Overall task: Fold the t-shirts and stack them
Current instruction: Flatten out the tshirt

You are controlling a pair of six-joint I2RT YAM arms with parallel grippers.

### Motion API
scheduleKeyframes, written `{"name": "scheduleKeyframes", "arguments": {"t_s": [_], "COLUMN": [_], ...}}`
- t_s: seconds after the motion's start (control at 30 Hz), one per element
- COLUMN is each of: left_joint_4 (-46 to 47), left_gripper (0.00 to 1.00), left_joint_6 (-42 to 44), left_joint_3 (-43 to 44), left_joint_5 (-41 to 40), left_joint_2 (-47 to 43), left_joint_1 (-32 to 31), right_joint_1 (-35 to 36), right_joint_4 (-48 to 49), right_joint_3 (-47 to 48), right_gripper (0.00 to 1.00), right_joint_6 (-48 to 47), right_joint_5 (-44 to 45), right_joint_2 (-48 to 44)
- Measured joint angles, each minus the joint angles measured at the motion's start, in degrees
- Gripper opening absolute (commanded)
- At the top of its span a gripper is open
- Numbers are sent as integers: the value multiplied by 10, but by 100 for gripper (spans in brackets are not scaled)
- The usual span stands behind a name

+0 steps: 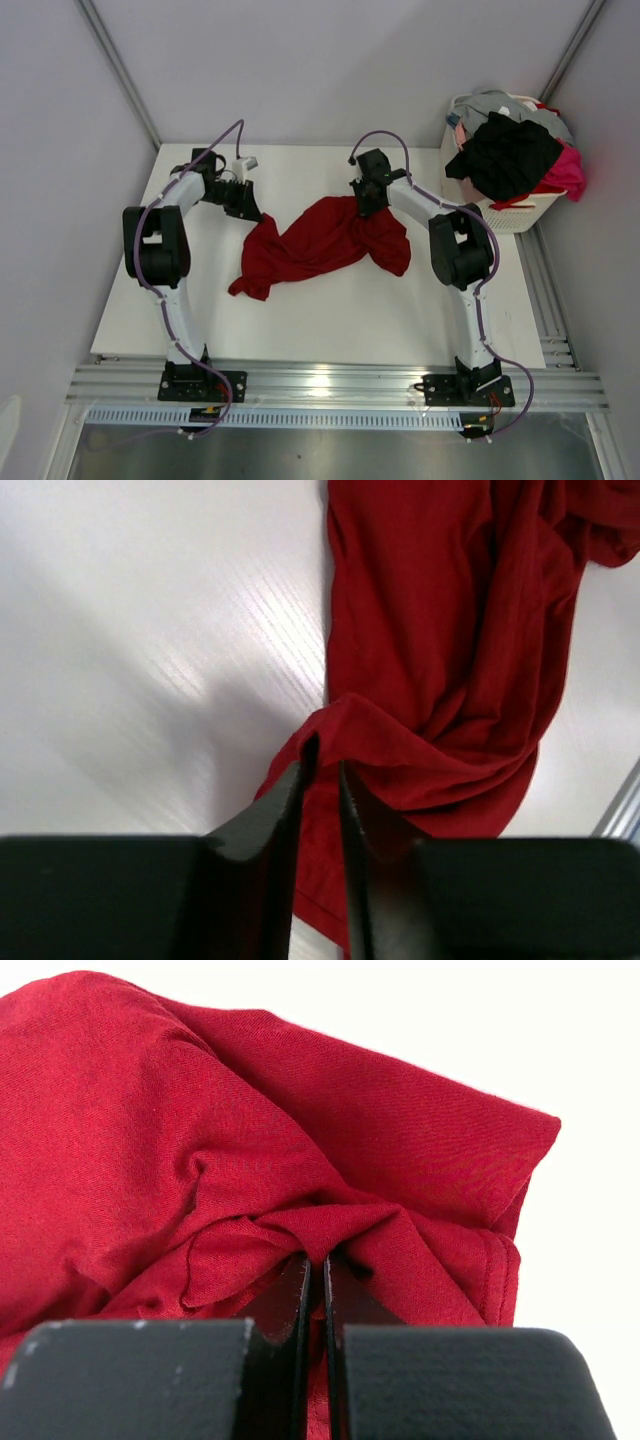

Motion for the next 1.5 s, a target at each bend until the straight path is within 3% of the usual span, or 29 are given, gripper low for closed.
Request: {"name": "scheduleKeyframes", "arguments": {"t_s": [0.07,0.1,0.4,0.43,0.5,0.53,0.63,0.67,1.0,1.2,1.5], "left_joint_4": [0,0,43,55,70,76,85,90,127,130,132], "left_gripper": [11,0,0,0,0,0,0,0,0,0,0], "left_joint_6": [-1,-2,-40,-50,-67,-75,-97,-107,-152,-156,-156], "left_joint_3": [0,0,-16,-23,-32,-35,-42,-48,-91,-100,-110], "left_joint_5": [6,10,1,-11,-35,-49,-83,-93,-108,-105,-96], "left_joint_2": [0,0,0,0,-1,-2,-14,-25,-130,-129,-128], "left_joint_1": [0,0,-5,-6,-6,-4,4,11,79,75,75], "right_joint_1": [0,0,-1,-2,-7,-12,-31,-38,-63,-15,1], "right_joint_4": [0,0,-9,-13,-21,-28,-54,-61,-34,-12,16], "right_joint_3": [0,0,7,10,13,14,14,8,-180,-219,-164], "right_gripper": [0,0,3,22,51,77,97,99,97,83,66], "right_joint_6": [0,1,9,13,23,24,25,23,21,14,27], "right_joint_5": [0,0,0,-2,-11,-20,-35,-35,-26,15,97], "right_joint_2": [0,0,0,0,-2,-5,-24,-37,-218,-205,-135]}}
